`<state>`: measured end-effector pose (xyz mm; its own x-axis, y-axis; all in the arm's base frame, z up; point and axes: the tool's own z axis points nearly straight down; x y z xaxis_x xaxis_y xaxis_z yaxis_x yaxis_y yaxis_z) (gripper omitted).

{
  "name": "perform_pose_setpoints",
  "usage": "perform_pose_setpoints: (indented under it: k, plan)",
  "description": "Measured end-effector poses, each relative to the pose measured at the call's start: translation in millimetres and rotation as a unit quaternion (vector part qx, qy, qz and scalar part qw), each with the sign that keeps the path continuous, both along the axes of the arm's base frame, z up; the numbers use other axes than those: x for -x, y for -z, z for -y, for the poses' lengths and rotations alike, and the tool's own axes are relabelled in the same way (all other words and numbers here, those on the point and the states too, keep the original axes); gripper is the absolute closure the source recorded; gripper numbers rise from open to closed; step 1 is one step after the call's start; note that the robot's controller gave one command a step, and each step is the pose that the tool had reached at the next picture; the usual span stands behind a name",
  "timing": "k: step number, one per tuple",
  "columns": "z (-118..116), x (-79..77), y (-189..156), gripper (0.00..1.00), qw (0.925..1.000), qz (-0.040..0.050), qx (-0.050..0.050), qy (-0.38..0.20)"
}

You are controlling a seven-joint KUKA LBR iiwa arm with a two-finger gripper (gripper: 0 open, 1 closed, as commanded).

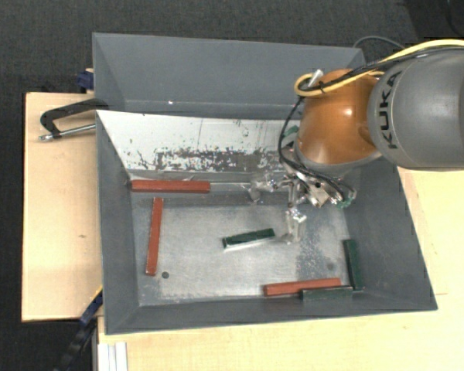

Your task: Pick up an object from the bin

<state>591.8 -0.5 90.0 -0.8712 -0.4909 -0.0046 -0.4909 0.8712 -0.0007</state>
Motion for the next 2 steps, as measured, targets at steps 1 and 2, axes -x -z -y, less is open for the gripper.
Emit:
perform_pose_setpoints:
  k: [1, 2]
  plan:
    - [-1, 45.2, 4, 0.0, 0.9999, 0.0001, -0.001, 0.014]
    - [4, 60.0, 5, 0.0, 0.9997, -0.0021, 0.0, 0.025]
